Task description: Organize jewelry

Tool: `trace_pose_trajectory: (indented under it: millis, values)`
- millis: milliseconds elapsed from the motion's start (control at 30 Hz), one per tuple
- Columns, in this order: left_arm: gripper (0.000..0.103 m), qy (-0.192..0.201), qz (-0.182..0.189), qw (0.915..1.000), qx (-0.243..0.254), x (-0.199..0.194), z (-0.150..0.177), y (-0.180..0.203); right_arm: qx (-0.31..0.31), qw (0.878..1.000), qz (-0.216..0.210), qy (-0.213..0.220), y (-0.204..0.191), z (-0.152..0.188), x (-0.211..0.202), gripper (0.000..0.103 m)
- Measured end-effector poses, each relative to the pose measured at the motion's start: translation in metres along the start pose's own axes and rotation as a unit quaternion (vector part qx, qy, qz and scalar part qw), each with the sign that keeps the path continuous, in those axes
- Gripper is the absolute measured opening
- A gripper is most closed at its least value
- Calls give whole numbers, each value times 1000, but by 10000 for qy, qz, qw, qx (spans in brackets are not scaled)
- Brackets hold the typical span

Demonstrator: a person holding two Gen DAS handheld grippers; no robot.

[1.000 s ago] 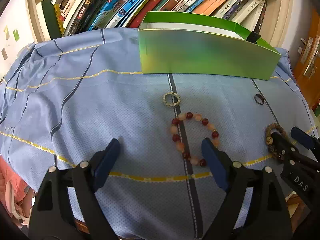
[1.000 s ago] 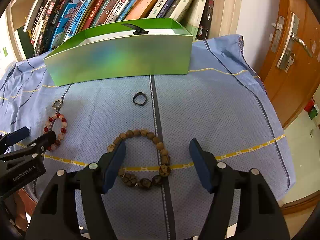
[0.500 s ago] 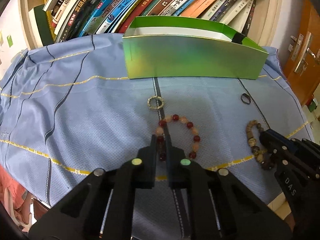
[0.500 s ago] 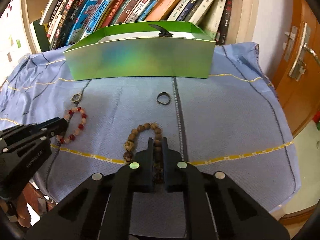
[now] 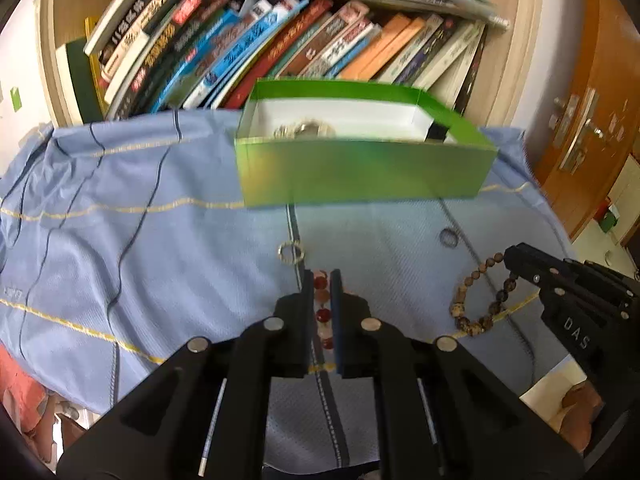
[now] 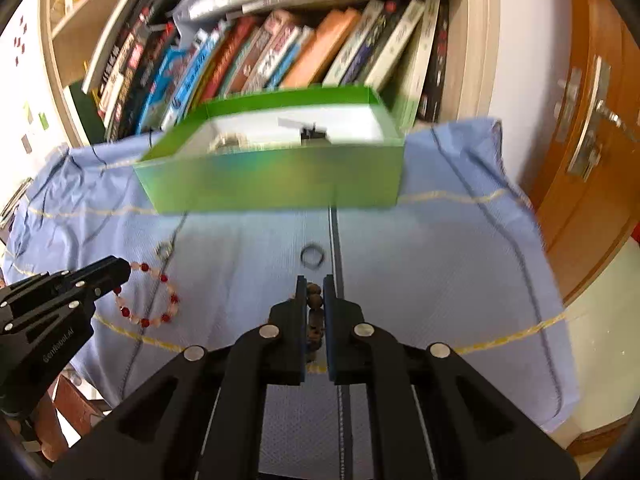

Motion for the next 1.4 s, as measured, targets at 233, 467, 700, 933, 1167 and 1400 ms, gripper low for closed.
trace_pose_trajectory:
  millis: [233,467,700,933,1167,1400]
  values:
    - [9,284,29,9996,38,-18,-16,4,-125,9993,-56,334,-9,-20,-20,8]
    - [9,37,155,9998,69,-2,-7,8,-84,9999,-134,-22,-9,-6,2,8]
    - [9,-300,-160,9994,-102,23,11,-18,31,9990,282,-349,21,16,25,10]
    - [25,-389,-266,9988,-125,22,23,-33,-472,9975,-131,-502,-10,35,20,43]
    - [33,-467,6,9989,65,25,29,-13,-527,9951,-31,-835,-19,42,43,37]
    - [36,-560,186,9981,176,34,32,1,-524,9951,-101,-837,-21,42,42,11]
Point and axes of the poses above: each gripper's, at about its wrist camera, not at the fingertips, and x roughly the way its jaws point, y to its right, z to its underside, the point moved 8 cm from there along x, roughly the way its jaws point, and after that the axes turned 5 degrees about x, right-handed, at the moved point
